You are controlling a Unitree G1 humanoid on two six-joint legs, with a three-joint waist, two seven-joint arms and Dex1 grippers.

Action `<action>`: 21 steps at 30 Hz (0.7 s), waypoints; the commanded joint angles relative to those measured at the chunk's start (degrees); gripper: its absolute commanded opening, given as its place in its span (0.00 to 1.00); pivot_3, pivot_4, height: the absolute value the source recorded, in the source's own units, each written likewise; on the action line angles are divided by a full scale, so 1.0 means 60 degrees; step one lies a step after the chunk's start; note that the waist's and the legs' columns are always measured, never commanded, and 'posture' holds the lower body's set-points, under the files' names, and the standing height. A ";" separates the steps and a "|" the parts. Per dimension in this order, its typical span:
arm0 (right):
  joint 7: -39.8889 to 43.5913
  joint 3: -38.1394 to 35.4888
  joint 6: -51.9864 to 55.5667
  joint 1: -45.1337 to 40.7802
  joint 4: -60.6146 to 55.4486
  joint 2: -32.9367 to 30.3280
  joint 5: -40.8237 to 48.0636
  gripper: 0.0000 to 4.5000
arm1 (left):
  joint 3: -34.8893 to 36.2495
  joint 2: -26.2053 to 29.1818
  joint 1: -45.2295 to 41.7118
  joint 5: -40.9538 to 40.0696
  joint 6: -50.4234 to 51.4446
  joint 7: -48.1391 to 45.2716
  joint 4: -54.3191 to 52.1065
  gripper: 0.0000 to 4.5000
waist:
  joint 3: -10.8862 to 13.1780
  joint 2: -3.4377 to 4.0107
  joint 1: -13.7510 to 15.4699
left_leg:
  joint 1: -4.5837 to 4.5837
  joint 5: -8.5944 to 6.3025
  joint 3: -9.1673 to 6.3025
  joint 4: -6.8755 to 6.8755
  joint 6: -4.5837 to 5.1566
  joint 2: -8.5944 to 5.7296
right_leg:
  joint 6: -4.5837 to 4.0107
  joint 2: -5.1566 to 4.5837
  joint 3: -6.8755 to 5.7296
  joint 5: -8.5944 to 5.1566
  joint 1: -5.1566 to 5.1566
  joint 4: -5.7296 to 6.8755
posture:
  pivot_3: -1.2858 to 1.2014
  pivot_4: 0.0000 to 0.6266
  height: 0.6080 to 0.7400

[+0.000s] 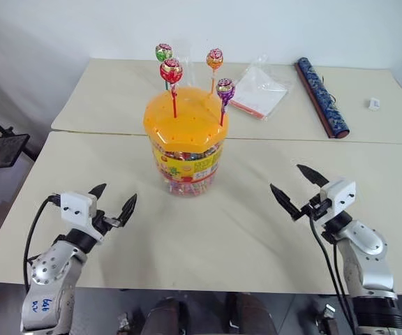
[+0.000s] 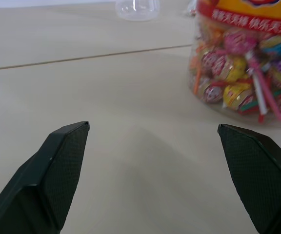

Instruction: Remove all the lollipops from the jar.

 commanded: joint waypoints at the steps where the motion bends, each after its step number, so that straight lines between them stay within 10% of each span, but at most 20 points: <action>1: 0.0931 -0.0053 0.0294 0.0157 -0.0310 -0.0416 0.0667 1.00 | 0.0262 0.0456 0.0113 -0.0336 -0.0270 -0.0762 -0.0003 0.99 | 0.0000 0.0000 0.0006 | 0.0001 -0.0001 -0.0002 0.0001 0.0001 0.0000 | 0.0000 -0.0002 0.0002 0.0000 0.0002 0.0001 | 0.52 0.24 1.00; 6: 0.2086 -0.0424 0.1171 0.0167 -0.1332 -0.0743 0.2477 1.00 | 0.1235 0.1330 0.0097 -0.3517 0.0809 -0.3114 -0.0278 0.99 | 0.0001 0.0001 -0.0009 | 0.0007 -0.0012 0.0003 0.0002 -0.0004 0.0011 | 0.0000 -0.0025 0.0023 0.0000 0.0002 -0.0004 | 0.52 0.24 1.00; 14: 0.0077 -0.1653 0.3135 -0.0380 -0.4492 -0.0668 0.5635 1.00 | 0.2708 0.2896 -0.3049 -0.8274 0.3888 -0.3024 0.1284 0.99 | 0.0003 0.0005 0.0038 | 0.0013 -0.0021 -0.0046 0.0016 -0.0032 0.0021 | -0.0014 -0.0028 0.0031 -0.0007 0.0026 0.0008 | 0.52 0.24 1.00; 21: -0.0950 -0.1786 0.3121 -0.0667 -0.5581 -0.0267 0.5893 1.00 | 0.1396 0.2418 -0.5986 -0.6589 0.2897 -0.3495 0.3931 0.99 | 0.0000 -0.0001 0.0068 | 0.0019 -0.0030 -0.0003 0.0003 -0.0034 0.0011 | -0.0008 0.0063 0.0008 -0.0004 0.0018 -0.0001 | 0.52 0.24 1.00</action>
